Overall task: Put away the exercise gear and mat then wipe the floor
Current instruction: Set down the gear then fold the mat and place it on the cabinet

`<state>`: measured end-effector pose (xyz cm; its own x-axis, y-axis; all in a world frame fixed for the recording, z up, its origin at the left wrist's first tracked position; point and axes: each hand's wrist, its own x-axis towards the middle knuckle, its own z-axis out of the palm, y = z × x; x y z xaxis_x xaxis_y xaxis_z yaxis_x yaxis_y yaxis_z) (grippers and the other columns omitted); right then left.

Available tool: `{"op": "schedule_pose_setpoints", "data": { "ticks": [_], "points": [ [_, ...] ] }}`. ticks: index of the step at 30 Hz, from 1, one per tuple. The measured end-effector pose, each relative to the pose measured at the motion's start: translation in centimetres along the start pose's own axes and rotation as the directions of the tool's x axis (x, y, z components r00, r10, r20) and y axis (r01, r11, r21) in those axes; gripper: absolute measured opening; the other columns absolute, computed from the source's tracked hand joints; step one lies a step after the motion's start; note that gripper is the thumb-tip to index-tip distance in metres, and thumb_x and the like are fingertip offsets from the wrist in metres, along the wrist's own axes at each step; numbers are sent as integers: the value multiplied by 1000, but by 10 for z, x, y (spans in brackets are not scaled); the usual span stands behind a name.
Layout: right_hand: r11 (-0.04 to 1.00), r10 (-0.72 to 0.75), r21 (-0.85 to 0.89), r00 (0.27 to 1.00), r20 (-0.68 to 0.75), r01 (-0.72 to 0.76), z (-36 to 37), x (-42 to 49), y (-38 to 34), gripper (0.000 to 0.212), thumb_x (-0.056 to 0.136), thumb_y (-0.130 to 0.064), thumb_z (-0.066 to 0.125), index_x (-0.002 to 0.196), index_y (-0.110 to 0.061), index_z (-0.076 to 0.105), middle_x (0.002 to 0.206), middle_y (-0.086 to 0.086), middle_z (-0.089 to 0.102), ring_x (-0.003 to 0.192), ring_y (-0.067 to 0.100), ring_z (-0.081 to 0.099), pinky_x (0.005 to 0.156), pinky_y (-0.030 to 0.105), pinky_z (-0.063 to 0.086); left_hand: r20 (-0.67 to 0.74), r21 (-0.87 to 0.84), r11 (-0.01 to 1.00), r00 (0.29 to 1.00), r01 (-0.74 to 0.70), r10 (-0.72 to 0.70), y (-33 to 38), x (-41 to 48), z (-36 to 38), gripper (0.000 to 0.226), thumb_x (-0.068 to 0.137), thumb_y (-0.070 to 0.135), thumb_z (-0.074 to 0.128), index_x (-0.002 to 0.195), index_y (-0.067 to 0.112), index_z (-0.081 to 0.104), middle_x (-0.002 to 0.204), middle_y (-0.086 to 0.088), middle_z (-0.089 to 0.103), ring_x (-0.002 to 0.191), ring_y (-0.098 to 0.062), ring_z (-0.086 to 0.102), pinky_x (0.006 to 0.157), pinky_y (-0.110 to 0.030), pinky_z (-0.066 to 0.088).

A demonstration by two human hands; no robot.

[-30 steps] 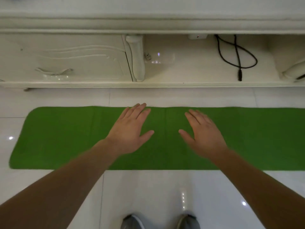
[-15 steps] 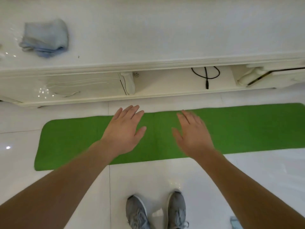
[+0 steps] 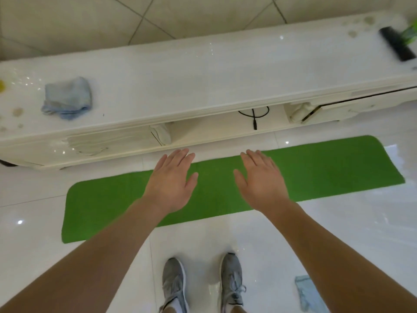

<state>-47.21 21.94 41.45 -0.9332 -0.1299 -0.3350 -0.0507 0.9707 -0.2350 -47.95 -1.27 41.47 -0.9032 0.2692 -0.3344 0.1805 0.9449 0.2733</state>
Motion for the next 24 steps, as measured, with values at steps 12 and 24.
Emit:
{"op": "schedule_pose_setpoints", "data": {
  "ticks": [12,24],
  "points": [
    [975,219,58,975,-37,-216,10,-6,-29,66,95,-46,22,148,-9,32,154,11,33,144,27,25,119,44,21,78,82,970,972,-227,221,-28,29,-16,58,103,44,27,156,22,19,163,0,20,150,-18,15,124,-40,7],
    [889,442,186,891,-104,-419,33,-41,-55,65,95,-47,22,148,-11,34,154,10,33,145,27,23,119,44,20,157,150,881,890,-450,428,-41,45,-17,58,102,43,29,155,22,19,163,-1,19,150,-17,16,124,-41,10]
  ]
}}
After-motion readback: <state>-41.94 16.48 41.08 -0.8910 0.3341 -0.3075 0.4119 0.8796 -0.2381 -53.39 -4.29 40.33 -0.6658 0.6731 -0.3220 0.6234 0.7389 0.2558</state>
